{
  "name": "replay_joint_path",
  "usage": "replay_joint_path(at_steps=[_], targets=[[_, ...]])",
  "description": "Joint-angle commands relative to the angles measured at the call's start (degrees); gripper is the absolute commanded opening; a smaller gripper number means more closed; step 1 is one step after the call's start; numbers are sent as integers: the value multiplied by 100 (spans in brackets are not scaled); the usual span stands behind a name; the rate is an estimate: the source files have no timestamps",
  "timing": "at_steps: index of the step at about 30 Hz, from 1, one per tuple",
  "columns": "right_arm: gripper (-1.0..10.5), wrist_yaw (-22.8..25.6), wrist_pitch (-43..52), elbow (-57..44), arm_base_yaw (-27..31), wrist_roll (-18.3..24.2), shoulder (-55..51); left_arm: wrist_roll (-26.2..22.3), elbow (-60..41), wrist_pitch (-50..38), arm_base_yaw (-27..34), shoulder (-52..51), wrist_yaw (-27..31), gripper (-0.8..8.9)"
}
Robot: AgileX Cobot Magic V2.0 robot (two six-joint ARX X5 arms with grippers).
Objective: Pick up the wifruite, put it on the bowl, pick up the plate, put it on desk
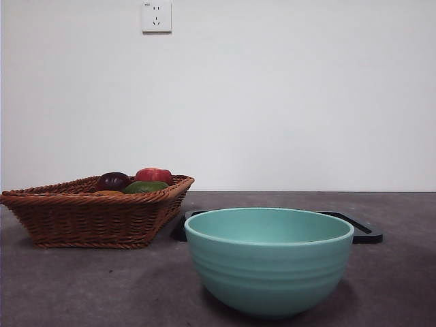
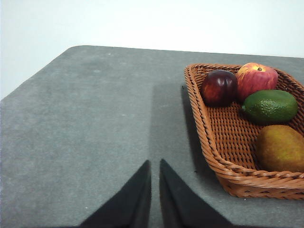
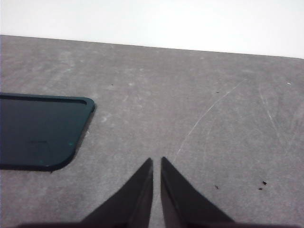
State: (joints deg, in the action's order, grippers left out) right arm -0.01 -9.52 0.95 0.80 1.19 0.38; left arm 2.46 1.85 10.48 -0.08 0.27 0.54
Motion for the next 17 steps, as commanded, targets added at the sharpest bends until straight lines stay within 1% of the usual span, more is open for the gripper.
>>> replay_joint_path(at_steps=[1,8,13,17], targets=[[23,-2,72,-31,9,-59,-15,11,-118,-4,-4,-9,15,26],[23,-2,72,-31,9,-125,-15,13,-118,-28,-4,-9,15,26],[12,-140,72,7,9,-704,-15,50,-98,-249,-7,-9,-57,15],[10,-153,22,173,4,-1193,-13,280,105,-238,-7,55,-142,15]])
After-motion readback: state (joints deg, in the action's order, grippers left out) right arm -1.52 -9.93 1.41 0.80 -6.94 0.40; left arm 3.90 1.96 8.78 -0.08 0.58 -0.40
